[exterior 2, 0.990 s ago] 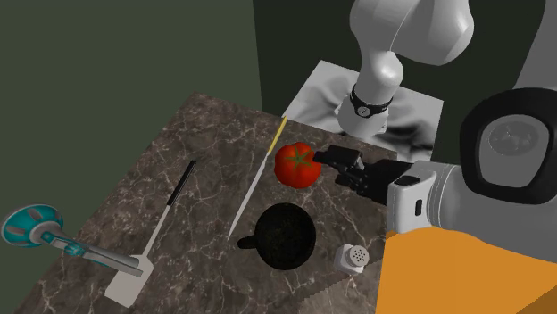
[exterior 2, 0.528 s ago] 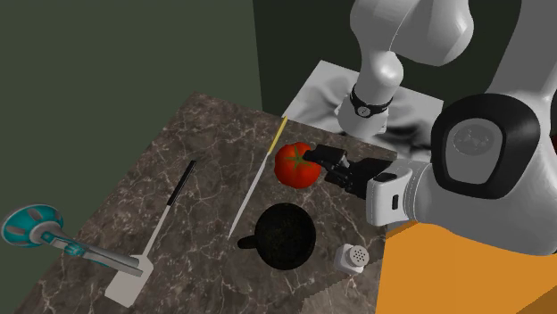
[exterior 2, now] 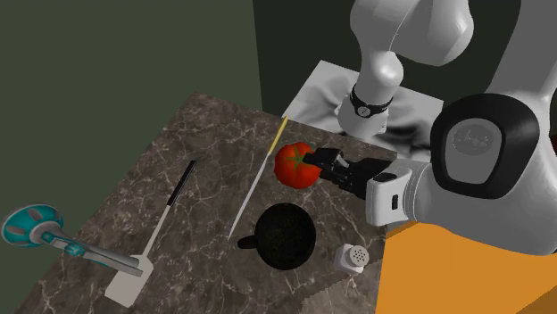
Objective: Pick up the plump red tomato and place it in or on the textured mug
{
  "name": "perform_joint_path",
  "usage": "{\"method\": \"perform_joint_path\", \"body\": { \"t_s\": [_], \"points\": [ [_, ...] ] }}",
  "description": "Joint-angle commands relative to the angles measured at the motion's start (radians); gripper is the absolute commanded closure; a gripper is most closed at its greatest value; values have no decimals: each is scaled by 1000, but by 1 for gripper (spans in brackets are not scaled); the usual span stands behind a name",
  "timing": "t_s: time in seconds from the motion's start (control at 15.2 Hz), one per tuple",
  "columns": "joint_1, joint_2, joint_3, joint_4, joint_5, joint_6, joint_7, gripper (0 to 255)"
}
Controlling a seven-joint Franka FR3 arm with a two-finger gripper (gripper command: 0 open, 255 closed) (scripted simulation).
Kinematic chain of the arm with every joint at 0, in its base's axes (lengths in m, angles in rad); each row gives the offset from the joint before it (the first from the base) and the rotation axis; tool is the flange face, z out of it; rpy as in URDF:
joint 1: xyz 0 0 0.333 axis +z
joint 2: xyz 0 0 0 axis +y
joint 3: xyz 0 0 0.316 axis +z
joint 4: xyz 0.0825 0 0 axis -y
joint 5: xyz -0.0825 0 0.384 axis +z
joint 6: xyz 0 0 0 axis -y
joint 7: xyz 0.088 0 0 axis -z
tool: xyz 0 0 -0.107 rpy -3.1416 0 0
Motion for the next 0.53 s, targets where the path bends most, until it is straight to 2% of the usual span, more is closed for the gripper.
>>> {"method": "perform_joint_path", "body": {
  "t_s": [0.0, 0.46],
  "points": [
    [0, 0, 0, -1, 0, 0, 0, 255],
    [1, -15, -1, 0, 9, -6, -14, 255]
  ]
}}
